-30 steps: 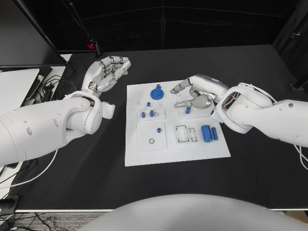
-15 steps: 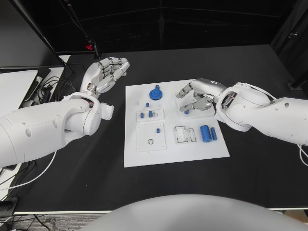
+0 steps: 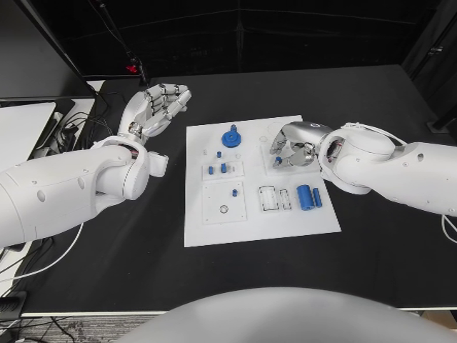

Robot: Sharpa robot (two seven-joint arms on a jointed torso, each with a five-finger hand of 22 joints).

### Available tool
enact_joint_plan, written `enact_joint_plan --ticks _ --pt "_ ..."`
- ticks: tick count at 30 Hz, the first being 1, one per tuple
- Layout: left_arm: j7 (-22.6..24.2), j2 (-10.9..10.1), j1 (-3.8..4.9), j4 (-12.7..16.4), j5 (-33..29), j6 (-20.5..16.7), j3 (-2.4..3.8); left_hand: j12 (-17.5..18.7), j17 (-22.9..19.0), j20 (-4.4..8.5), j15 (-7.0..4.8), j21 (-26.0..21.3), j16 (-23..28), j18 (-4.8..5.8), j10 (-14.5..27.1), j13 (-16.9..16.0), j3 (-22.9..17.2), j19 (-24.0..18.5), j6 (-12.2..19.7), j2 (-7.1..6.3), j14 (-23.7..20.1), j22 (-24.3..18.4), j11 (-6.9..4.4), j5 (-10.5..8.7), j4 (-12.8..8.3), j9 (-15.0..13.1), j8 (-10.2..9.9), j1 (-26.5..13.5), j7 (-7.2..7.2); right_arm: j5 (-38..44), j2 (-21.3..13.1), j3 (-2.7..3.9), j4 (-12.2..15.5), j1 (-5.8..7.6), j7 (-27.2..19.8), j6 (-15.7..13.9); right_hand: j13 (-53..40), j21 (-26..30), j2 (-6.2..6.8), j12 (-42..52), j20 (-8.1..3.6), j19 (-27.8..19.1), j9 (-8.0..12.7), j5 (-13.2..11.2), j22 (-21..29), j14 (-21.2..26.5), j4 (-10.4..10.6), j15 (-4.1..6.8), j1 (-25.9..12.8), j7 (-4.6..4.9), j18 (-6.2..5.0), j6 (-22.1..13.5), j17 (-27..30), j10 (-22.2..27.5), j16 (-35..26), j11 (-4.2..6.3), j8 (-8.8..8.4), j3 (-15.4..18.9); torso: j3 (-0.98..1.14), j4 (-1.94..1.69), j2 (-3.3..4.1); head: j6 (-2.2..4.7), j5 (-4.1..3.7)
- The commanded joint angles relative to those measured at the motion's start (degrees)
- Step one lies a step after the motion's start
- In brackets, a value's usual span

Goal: Assemble the parts on the task board

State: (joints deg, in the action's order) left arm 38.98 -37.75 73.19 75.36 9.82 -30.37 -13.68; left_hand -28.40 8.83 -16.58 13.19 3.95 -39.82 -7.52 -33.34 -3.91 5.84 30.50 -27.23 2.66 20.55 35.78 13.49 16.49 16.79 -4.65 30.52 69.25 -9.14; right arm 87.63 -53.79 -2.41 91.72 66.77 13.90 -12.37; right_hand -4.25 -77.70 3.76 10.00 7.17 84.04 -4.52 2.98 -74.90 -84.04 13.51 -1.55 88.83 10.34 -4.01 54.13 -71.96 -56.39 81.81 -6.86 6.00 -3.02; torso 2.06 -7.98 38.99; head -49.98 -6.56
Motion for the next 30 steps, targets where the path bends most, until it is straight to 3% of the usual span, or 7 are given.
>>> enact_joint_plan --ticks 1,7,10,15,21,30 --pt "7.9 0.0 0.02 0.0 -0.1 0.4 0.06 -0.4 -0.1 0.00 -0.07 0.2 -0.4 0.61 0.3 0.0 0.4 0.4 0.2 0.57 -0.3 -0.1 0.00 0.26 -0.1 0.1 0.4 0.1 -6.73 2.3 0.3 0.02 0.0 0.09 2.7 2.5 0.1 0.1 -0.49 0.6 0.55 0.4 -0.1 -0.2 -9.1 -2.9 -0.2 -0.32 0.6 -0.03 0.87 1.2 -0.2 -1.8 0.4 0.09 0.50 -0.4 0.02 -0.03 -0.03 -0.02 0.02" --pt "7.9 -0.2 -0.03 0.1 -0.1 0.4 0.06 -0.5 -0.2 0.00 -0.08 0.3 -0.5 0.60 0.3 0.0 0.4 0.4 0.2 0.62 -0.2 -0.1 -0.01 0.29 -0.1 0.1 0.5 0.2 -6.72 2.5 0.7 0.02 -0.1 0.08 2.4 2.2 0.4 0.1 -1.53 1.2 0.38 0.4 -0.2 -0.2 -9.2 -2.9 -0.3 0.11 1.6 -0.59 0.83 3.6 -0.4 -4.8 0.6 0.73 1.28 -1.2 -0.03 0.01 0.02 -0.02 0.02" --pt "7.9 -0.2 -0.04 0.2 -0.1 0.4 0.06 -0.6 -0.2 0.00 -0.09 0.3 -0.6 0.59 0.3 0.0 0.5 0.5 0.2 0.67 -0.2 -0.2 -0.03 0.33 -0.1 0.1 0.6 0.3 -6.71 2.7 0.9 0.02 -0.1 0.08 2.1 2.0 0.5 0.1 -2.56 1.6 0.00 0.4 -0.5 -0.2 -9.2 -3.0 -0.4 0.70 2.8 -1.45 0.79 5.5 -0.7 -7.3 0.8 1.57 2.01 -2.3 -0.02 -0.02 0.02 -0.02 0.03" --pt "7.9 -0.3 -0.05 0.2 -0.1 0.5 0.06 -0.6 -0.2 0.00 -0.09 0.3 -0.6 0.59 0.3 0.0 0.5 0.5 0.2 0.67 -0.2 -0.2 -0.03 0.33 -0.1 0.1 0.6 0.3 -6.71 3.2 1.1 0.03 -0.2 0.08 1.6 1.4 0.7 0.2 -3.23 1.5 -0.91 0.4 -0.9 -0.2 -9.2 -3.0 -0.8 1.72 4.7 -2.69 0.76 8.6 -1.1 -10.4 1.0 2.75 3.15 -3.6 0.00 -0.04 0.01 -0.02 0.11" --pt "7.9 -0.4 -0.06 0.3 -0.1 0.4 0.06 -0.7 -0.3 0.00 -0.10 0.3 -0.7 0.58 0.3 0.0 0.5 0.5 0.2 0.71 -0.2 -0.2 -0.03 0.36 -0.1 0.1 0.6 0.3 -6.71 4.4 1.1 0.03 -0.2 0.07 1.7 0.7 0.8 0.3 -3.45 0.7 -1.78 0.4 -1.2 -0.2 -9.1 -3.1 -1.0 2.53 5.8 -3.61 0.73 11.3 -1.3 -12.9 1.1 3.62 3.95 -4.6 -0.02 -0.07 -0.03 -0.02 0.02" --pt "7.9 -0.4 -0.06 0.2 -0.1 0.3 0.06 -0.7 -0.3 0.00 -0.10 0.3 -0.7 0.58 0.3 0.0 0.5 0.5 0.2 0.71 -0.2 -0.2 -0.03 0.36 -0.1 0.1 0.6 0.3 -6.71 4.8 0.5 0.03 0.2 0.06 0.8 -1.4 0.8 0.5 -3.20 -0.6 -2.21 0.3 -1.1 -0.2 -9.0 -3.1 -1.0 2.85 6.1 -3.86 0.70 12.1 -1.3 -14.2 1.1 3.89 3.81 -4.9 -0.03 0.03 -0.03 -0.02 0.03"
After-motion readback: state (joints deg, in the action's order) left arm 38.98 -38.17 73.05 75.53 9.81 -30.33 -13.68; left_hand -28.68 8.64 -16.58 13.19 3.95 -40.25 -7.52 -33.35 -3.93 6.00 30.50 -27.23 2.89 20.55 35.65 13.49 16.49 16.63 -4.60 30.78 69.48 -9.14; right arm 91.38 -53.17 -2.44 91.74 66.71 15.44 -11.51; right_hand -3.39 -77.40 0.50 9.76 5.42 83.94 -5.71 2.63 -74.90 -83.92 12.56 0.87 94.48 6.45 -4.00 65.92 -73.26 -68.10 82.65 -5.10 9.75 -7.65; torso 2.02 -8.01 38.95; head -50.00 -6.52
